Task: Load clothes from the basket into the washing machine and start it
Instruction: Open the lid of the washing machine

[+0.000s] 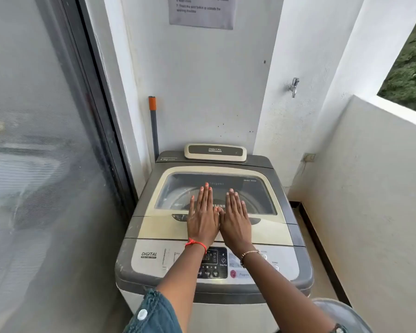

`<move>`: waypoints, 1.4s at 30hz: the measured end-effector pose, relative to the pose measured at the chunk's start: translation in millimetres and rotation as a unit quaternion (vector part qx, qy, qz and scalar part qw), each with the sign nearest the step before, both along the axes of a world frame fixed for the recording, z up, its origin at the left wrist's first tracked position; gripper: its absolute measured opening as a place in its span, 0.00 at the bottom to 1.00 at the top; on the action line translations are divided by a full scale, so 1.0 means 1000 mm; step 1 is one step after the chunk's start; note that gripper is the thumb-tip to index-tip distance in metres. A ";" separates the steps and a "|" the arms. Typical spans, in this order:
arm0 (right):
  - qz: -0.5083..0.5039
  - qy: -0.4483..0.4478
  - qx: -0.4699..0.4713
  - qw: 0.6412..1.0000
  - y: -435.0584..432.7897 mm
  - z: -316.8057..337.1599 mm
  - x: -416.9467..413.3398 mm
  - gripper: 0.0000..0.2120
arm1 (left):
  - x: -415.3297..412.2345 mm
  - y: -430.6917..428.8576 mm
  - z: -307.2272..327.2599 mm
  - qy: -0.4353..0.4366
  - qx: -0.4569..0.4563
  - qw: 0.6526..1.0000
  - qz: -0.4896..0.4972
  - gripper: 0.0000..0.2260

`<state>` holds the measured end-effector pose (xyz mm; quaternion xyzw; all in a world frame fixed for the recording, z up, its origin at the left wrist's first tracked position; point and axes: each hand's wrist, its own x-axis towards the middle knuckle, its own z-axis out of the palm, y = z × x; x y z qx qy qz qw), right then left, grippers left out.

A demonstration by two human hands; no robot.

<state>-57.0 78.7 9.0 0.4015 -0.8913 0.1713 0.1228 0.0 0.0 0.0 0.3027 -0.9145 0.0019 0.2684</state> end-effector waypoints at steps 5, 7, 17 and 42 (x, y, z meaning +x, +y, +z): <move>0.001 -0.034 0.012 0.999 0.003 -0.020 0.004 0.32 | 0.006 0.000 -0.025 -0.021 0.033 0.999 -0.006 0.25; 0.007 -0.036 0.020 0.999 0.004 -0.024 0.004 0.31 | 0.008 -0.005 -0.035 -0.037 0.036 0.999 -0.001 0.25; 0.048 -0.040 0.027 0.998 0.006 -0.031 -0.005 0.30 | 0.009 -0.005 -0.046 -0.018 0.041 0.999 -0.008 0.24; 0.152 -0.199 -0.052 0.967 -0.003 -0.019 -0.045 0.11 | 0.022 -0.021 -0.014 -0.123 -0.034 0.982 -0.136 0.17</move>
